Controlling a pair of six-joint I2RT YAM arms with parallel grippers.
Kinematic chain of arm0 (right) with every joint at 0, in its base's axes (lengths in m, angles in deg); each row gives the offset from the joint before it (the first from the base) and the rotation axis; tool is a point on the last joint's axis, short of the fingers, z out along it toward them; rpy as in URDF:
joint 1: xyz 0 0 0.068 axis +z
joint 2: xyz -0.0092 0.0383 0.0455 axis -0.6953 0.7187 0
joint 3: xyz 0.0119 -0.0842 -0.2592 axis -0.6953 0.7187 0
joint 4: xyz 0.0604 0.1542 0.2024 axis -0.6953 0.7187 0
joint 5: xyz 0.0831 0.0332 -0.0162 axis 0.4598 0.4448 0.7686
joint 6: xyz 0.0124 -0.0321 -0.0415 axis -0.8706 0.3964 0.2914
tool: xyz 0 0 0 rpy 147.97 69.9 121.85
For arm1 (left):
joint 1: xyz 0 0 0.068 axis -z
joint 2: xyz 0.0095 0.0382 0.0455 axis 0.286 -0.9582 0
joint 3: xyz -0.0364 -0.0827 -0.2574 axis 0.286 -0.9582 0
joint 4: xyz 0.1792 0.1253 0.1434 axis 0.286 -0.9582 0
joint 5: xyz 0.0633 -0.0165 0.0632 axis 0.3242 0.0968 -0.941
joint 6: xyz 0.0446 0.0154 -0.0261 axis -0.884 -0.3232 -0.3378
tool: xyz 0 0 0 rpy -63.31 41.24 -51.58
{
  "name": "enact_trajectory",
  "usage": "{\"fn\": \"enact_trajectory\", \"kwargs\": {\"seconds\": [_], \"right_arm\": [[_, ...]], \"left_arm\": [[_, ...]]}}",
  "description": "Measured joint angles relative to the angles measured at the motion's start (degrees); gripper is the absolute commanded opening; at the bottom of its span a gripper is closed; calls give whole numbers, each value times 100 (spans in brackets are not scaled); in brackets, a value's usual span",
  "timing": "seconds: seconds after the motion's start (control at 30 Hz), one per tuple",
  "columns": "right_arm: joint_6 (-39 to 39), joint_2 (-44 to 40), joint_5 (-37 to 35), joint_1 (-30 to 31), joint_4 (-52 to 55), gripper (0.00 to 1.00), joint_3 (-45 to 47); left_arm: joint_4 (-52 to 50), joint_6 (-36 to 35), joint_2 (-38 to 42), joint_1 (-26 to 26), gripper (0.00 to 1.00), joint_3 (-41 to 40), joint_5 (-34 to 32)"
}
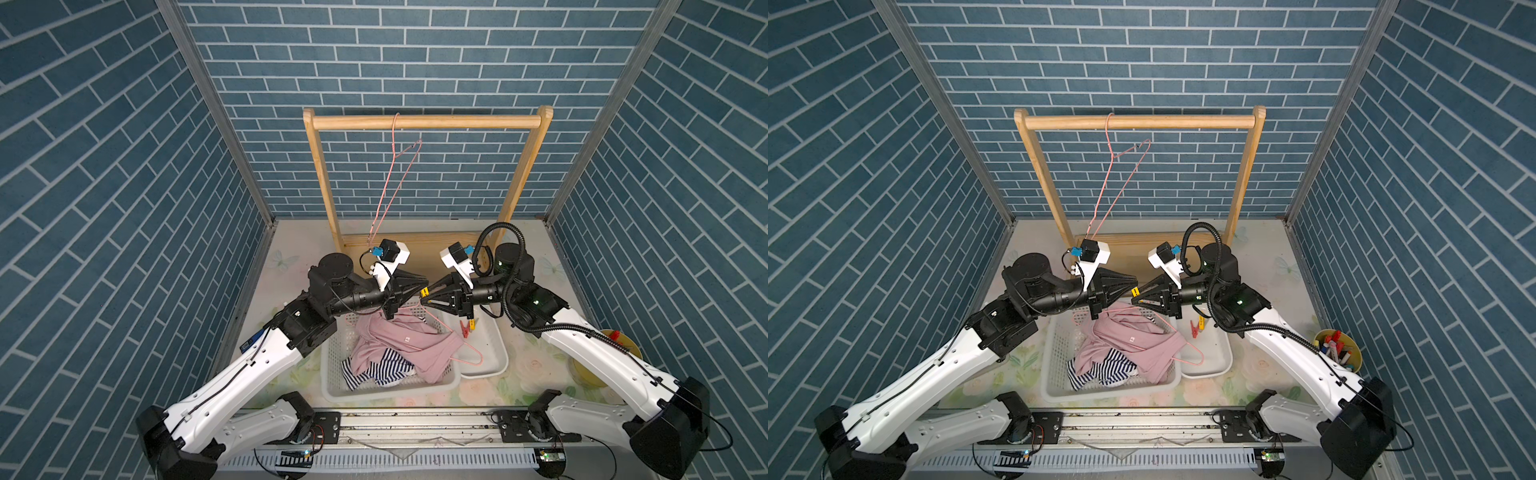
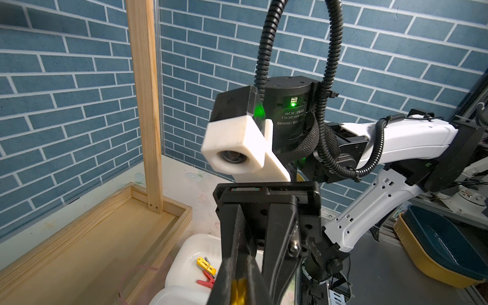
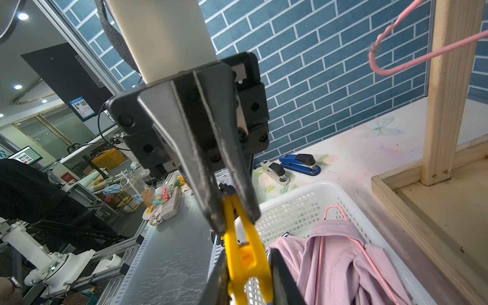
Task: Remove the clothespins securing tank tops to the hanger
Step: Place the clothespin in the storage box.
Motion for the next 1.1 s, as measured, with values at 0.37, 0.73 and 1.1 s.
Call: {"fn": "enact_trajectory", "kwargs": {"seconds": [0.37,0.73,1.1], "right_arm": [[278,2,-1161,0,994,0,-11],[326,-872,-3958,-7,2776,0,195],[-404,-1274,-5853,-11,3460,0,844]], "left_arm": [[-175,-33,186,11,99,26,-549],[-949,-74,782,11,98,-308,-2402],[-2120,-17,483,11,93,-299,-2787]]}}
